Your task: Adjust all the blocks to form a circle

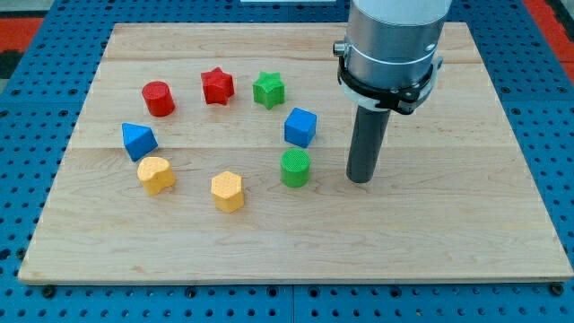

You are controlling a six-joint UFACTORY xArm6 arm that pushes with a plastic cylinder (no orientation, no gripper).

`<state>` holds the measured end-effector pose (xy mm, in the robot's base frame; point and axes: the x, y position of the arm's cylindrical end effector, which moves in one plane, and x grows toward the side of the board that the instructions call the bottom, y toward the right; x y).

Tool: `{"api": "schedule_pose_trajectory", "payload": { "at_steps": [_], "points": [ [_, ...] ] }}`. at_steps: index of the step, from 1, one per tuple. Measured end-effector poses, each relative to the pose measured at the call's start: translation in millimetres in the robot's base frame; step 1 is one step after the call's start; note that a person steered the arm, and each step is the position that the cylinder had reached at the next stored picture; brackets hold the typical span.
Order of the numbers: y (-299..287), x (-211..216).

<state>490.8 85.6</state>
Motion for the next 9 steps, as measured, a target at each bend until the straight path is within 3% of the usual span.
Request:
{"api": "schedule_pose_trajectory", "payload": {
  "at_steps": [9],
  "points": [
    [-4,-20]
  ]
}}
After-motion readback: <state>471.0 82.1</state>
